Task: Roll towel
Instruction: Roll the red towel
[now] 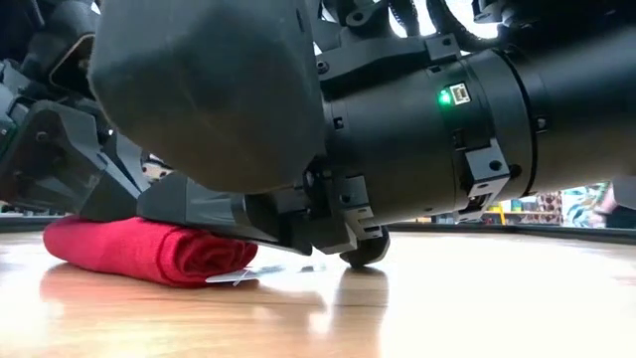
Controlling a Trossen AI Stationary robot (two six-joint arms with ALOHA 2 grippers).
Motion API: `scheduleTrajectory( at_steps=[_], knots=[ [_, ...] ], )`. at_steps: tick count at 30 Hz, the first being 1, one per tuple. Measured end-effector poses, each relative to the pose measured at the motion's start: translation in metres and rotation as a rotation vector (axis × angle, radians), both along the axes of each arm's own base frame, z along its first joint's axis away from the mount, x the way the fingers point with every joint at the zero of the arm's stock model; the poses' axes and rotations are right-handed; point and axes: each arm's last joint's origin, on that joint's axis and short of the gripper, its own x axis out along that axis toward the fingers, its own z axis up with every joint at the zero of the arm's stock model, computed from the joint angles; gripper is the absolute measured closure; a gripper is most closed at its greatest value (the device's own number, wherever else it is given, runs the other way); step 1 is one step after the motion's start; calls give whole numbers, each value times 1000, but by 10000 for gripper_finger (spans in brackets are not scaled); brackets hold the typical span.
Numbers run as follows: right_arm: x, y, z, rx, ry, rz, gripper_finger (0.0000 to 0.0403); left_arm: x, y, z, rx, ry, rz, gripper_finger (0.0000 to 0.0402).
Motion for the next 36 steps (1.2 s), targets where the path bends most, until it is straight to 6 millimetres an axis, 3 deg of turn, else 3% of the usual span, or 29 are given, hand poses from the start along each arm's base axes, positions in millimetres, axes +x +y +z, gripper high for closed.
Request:
scheduleTrajectory(
  at_steps=[11, 23, 36],
  knots=[
    [-1, 0, -1, -3, 8, 4, 399, -15, 8, 7, 5, 69, 14, 387],
    [-1, 0, -2, 10, 15, -1, 399, -23, 3, 21, -6, 46, -17, 387],
    [-1, 0, -2, 13, 15, -4, 399, -75, 41, 1, -122, -49, 135, 387]
  ],
)
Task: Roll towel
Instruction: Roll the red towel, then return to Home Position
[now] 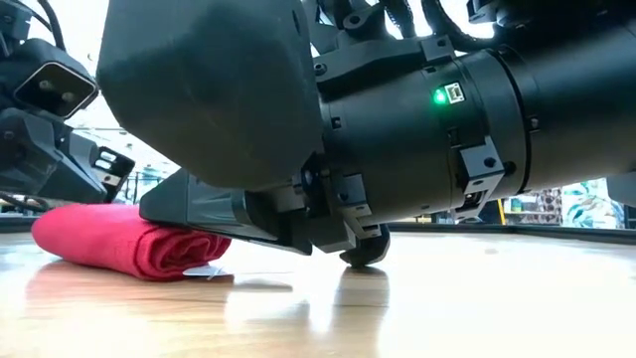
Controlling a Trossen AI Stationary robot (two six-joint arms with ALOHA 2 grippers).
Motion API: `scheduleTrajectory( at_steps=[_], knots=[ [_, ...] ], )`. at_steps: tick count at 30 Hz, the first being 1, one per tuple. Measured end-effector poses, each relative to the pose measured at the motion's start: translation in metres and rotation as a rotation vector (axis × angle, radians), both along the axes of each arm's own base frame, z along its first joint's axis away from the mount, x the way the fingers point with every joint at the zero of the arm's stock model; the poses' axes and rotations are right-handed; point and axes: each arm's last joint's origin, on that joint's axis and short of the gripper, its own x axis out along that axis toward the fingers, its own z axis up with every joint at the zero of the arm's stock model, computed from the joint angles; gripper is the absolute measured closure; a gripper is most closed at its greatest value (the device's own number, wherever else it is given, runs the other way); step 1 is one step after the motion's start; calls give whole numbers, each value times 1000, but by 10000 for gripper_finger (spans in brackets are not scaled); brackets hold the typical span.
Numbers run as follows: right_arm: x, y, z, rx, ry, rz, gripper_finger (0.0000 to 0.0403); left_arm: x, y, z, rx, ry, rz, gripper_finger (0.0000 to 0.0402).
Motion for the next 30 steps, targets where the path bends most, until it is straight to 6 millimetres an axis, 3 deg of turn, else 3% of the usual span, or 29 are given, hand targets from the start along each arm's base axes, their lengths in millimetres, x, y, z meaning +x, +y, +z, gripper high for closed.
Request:
scheduleTrajectory(
  at_steps=[17, 30],
  knots=[
    [2, 2, 18, -49, -59, 34, 399, -1, 0, 2, -17, -22, 0, 387],
    [2, 2, 58, -133, -8, 101, 399, 1, -1, 8, -45, -77, -5, 387]
  ],
)
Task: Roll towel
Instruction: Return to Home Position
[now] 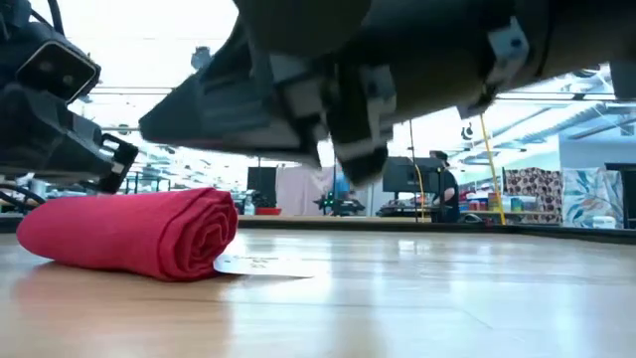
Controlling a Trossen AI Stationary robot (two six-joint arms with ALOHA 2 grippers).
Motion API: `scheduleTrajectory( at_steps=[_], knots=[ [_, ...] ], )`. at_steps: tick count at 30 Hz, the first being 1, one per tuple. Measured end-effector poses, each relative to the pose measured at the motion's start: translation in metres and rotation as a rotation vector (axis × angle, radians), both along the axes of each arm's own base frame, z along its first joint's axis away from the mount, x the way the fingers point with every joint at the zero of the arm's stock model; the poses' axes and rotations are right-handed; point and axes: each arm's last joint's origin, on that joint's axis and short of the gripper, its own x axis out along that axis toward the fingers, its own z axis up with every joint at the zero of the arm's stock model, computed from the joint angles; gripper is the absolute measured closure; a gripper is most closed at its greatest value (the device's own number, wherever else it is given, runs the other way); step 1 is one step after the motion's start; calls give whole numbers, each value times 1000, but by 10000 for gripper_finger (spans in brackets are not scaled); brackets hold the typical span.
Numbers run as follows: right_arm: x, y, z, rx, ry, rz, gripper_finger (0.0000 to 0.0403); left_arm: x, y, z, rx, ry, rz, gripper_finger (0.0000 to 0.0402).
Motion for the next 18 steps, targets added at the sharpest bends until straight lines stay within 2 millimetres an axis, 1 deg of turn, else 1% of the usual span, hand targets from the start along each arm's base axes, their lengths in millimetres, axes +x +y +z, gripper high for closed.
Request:
scheduleTrajectory(
  at_steps=[4, 8, 14, 18],
  knots=[
    [-4, -2, 24, -89, 46, 17, 399, 1, -1, 5, -7, -57, -8, 387],
    [-15, -9, 57, -186, 159, 27, 399, 3, -2, 12, 2, -128, -18, 387],
    [-43, -27, 102, -321, 325, 48, 399, 3, -1, 30, -10, -251, -1, 387],
    [-69, -43, 113, -366, 366, 101, 399, 3, 4, 41, -11, -305, 49, 387]
  ],
)
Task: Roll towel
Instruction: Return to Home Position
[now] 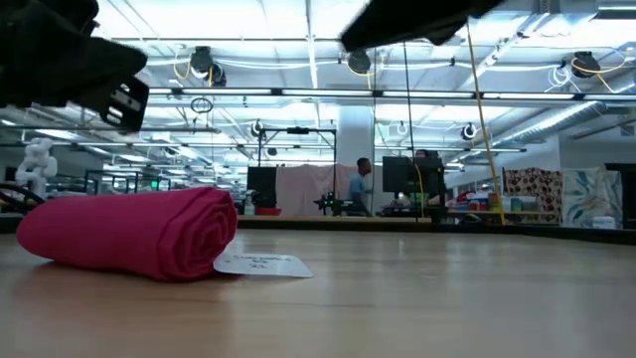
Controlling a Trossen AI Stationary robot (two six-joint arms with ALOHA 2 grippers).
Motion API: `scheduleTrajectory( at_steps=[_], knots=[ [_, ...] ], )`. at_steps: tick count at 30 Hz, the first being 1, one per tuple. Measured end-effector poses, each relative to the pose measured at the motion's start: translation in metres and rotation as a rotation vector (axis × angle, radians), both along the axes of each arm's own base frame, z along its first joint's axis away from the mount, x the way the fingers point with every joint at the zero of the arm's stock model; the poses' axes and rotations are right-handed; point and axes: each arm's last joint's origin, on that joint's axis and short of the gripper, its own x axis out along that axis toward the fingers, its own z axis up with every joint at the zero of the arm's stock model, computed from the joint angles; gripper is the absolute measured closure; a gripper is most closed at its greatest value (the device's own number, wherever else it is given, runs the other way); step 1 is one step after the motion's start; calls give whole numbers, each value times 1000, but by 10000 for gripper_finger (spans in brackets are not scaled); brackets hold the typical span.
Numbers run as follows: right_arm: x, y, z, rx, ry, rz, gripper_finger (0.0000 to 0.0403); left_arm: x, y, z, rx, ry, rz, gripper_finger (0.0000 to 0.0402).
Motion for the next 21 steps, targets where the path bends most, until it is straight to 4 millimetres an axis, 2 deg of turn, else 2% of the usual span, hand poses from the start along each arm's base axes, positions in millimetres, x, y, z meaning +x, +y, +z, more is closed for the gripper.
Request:
scheduleTrajectory(
  at_steps=[5, 8, 12, 21],
  knots=[
    [-40, -26, 5, 42, -38, 10, 402, 1, 8, 9, 3, -30, 40, 387],
    [-65, -41, -1, 75, -80, 14, 402, 3, 16, 14, -7, -49, 63, 387],
    [-92, -57, -11, 133, -166, 108, 402, 9, 26, 19, -2, -54, 73, 387],
    [-133, -98, -34, 178, -268, 175, 403, 33, 37, 26, 125, 20, 161, 387]
  ],
)
